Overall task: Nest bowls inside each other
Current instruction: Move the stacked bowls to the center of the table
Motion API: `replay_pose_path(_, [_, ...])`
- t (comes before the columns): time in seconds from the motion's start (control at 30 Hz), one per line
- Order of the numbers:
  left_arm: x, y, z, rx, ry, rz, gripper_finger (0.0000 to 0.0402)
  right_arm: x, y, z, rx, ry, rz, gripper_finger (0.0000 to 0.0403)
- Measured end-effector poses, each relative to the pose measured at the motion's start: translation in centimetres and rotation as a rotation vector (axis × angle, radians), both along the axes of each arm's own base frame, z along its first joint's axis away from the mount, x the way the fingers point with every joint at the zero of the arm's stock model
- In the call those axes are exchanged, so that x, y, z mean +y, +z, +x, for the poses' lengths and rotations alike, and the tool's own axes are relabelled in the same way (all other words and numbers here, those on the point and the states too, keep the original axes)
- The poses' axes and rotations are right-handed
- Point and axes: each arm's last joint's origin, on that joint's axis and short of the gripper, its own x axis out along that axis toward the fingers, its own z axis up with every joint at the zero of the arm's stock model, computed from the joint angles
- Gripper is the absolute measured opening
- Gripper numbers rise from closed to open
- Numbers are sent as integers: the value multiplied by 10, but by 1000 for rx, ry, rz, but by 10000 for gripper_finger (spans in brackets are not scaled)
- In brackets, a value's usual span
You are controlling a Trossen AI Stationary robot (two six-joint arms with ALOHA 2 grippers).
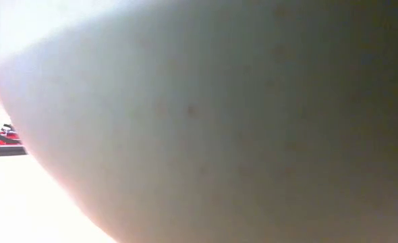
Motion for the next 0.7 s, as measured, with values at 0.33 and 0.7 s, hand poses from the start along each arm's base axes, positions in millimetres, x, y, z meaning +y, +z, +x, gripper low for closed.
replay_pose_path(0.33, [0,-1,0,18,-7,-8,2,-12,-5,15,-8,-13,-69,13])
replay_pose_path(0.7, [0,-1,0,41,-21,-13,2,-21,-6,23,11,0,-57,13])
